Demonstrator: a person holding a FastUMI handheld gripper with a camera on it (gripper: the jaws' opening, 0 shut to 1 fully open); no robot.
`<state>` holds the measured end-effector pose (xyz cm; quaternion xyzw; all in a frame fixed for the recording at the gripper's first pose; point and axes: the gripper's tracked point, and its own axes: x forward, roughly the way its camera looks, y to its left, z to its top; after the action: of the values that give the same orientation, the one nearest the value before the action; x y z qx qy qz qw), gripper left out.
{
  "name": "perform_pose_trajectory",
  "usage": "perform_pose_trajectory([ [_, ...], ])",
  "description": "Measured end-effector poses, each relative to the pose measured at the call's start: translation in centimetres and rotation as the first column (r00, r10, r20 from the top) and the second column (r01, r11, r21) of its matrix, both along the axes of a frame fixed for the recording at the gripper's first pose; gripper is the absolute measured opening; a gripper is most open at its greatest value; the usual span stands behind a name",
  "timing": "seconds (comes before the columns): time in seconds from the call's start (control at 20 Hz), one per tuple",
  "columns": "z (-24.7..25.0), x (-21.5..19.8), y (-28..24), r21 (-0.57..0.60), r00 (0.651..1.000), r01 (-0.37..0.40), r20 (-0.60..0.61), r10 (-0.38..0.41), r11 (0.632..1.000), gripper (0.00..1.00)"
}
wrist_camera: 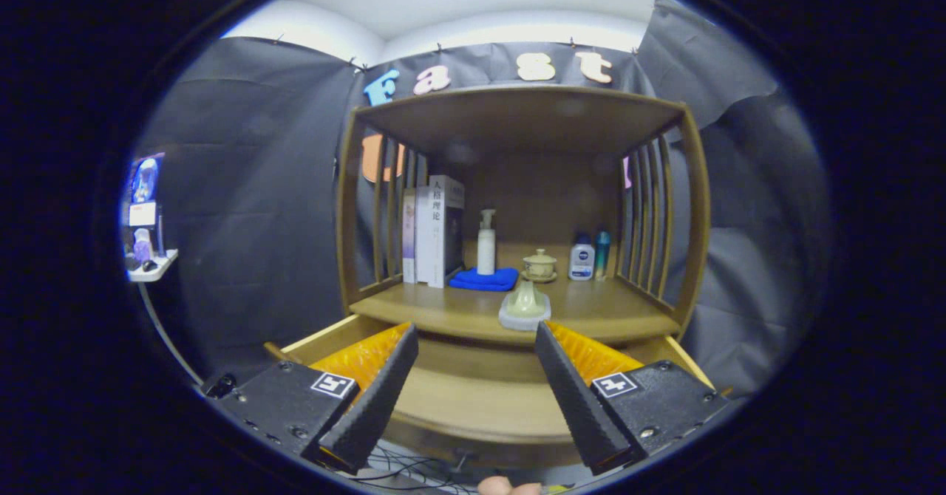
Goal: Pull open the drawer, take out the items inside it, and place them on the countertop above the cabinet.
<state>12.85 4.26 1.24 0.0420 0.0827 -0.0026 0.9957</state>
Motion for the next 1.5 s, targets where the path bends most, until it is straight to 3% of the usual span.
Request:
perform_pose_trajectory([
  [0.3, -6.1, -5.8, -0.5, -0.038, 0.992, 0.122, -0.03, -0.123, 0.992, 1.0],
  [0.55, -11.2, -5.3, 1.3, 0.071, 0.989, 0.124, -0.09, -0.118, 0.99, 1.0],
  [0.65, -12.7, -4.8, 0.8, 0.065, 0.982, 0.157, -0.12, -0.148, 0.986, 1.0],
  [1.1, -13.1, -2.9, -0.1, -0.014, 0.963, 0.246, -0.106, -0.246, 0.969, 1.0],
  [1.5, -13.3, -2.0, 0.0, -0.017, 0.966, 0.233, -0.11, -0.234, 0.972, 1.0],
])
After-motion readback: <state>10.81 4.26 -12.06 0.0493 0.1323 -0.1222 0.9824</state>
